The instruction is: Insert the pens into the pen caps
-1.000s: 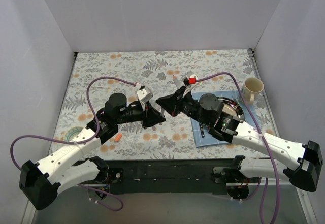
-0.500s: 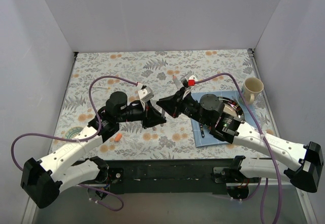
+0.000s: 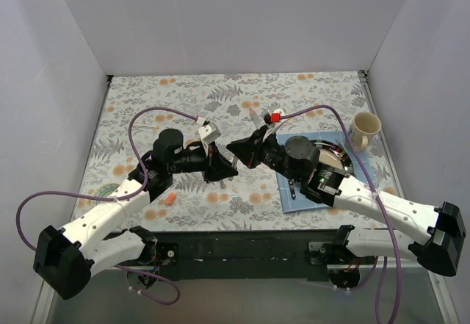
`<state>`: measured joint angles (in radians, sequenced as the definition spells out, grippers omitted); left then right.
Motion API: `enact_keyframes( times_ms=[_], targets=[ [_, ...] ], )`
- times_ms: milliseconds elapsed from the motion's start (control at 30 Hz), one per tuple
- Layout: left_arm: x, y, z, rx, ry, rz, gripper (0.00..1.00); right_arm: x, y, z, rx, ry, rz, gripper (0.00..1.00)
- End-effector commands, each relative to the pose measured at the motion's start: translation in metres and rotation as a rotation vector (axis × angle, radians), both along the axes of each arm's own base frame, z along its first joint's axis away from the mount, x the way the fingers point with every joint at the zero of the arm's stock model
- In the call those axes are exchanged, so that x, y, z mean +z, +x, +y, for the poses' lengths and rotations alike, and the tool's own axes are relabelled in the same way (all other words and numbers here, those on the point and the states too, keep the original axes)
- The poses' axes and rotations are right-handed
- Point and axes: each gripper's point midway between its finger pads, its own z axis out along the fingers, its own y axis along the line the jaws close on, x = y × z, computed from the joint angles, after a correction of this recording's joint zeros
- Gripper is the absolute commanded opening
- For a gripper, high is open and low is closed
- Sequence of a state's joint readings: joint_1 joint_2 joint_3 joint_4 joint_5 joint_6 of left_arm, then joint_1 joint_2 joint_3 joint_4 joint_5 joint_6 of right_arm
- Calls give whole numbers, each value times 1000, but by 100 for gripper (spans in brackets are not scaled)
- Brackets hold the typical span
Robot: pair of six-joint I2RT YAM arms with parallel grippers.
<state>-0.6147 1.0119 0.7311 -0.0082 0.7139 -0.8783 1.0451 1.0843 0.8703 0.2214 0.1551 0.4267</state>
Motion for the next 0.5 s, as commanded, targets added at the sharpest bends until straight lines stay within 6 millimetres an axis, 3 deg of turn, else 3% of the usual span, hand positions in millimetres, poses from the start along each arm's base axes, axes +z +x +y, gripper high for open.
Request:
enact_keyframes(
  times_ms=[0,200,467],
  targets=[
    [106,66,17,257,-211,-275,0,-123,-69,-1,217,-297,301,1],
    [101,77,20,292,-197,-259,0,-145,-66,-6,117,-362,381,1],
    [102,90,35,337,-219,-228,0,-155,-89,8,188,-353,353,1]
  ],
)
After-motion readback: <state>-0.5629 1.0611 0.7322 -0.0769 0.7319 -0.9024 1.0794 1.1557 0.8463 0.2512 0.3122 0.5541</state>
